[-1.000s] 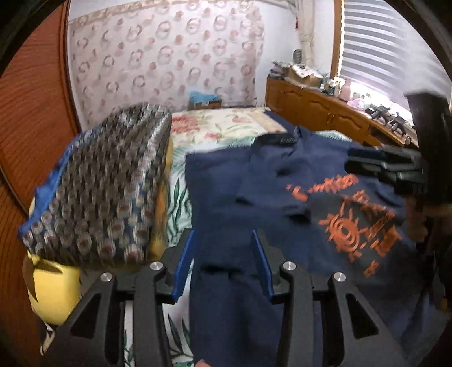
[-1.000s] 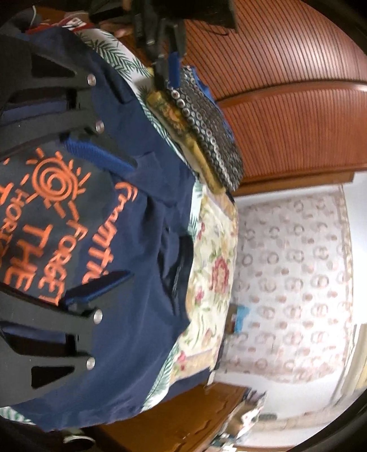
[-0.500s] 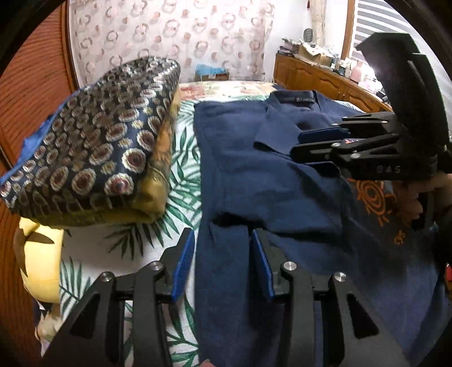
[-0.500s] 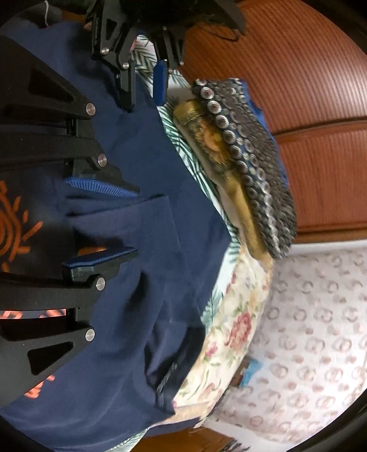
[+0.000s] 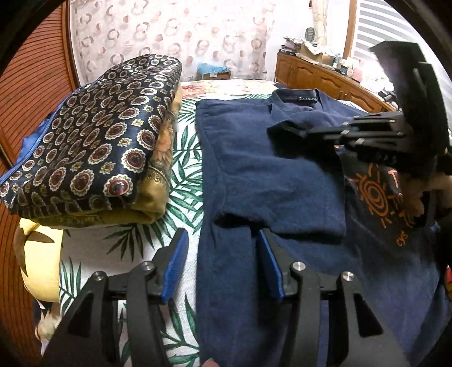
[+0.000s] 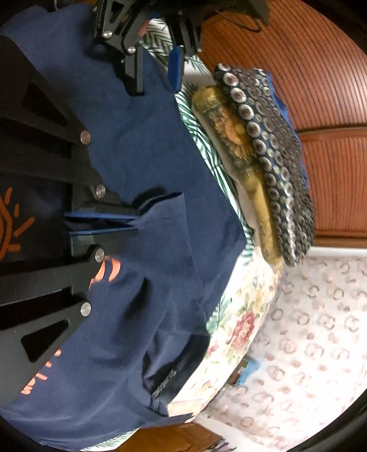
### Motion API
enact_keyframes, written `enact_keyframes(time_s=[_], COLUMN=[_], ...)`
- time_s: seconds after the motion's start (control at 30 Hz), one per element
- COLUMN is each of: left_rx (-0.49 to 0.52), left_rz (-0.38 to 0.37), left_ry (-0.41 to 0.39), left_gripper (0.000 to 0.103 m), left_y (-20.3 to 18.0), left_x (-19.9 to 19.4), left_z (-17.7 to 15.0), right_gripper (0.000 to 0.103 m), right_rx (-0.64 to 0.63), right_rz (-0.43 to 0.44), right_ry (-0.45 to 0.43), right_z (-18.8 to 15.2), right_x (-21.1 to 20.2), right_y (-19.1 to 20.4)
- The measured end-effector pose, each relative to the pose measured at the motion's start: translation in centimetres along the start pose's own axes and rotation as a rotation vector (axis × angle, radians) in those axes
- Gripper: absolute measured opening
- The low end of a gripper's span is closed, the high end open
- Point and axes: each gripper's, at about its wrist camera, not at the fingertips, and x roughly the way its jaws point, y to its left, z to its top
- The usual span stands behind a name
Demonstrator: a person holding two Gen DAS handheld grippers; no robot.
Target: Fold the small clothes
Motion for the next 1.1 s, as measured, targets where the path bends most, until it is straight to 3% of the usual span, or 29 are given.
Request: enact_keyframes(time_s=[0.17,0.37,0.5,0.63,0.73,0.8,1.03,1.1], left_rx=[-0.001,-0.001,-0.001,-0.001,-0.001,0.002,0.000,0.008], left_rz=[0.001,0.002,0.002,0.002,0.004,0.007,0.020,0.015], left_ry=[0.000,0.000,0.000,0.000,0.001,0.001,0.015,-0.032], left_gripper=[0.051,0.052,0.052,0.052,0.052,0.053,0.053,0.053], left_y=[0.0,0.0,0.0,-0.1,-0.1,-0.1,-0.1,-0.5], left_x=[0.0,0.0,0.0,-0.1,-0.1,0.0,-0.2,-1.3], left_z=[-0.1,-0.1,-0.1,-0.1,-0.1,0.0,0.2,0.4], right_gripper=[0.001,0.002,0.013,0.017,0.027,0.040,0.040,0.040], right_rx=[0.091,0.155,0.178,0.198,0.208,0.224,0.207,0.188], right_rz=[-0.035,-0.085,-0.105,-0.128,-0.140,-0.139,-0.105,-0.083], right_ry=[-0.042,-0.025,-0.035,-0.040,-0.049,-0.052,-0.052,-0.054], right_z=[-0.9,-3.1,-3.2,-2.6,-2.7,-3.0,-2.4,-1.0], right_x=[-2.4,-4.5,-5.1,-5.0,-5.0,-5.1,-4.9,-4.1], right_y=[-2.5,-5.1,-6.5,-7.7,-8.2,-8.5,-9.3,-9.4])
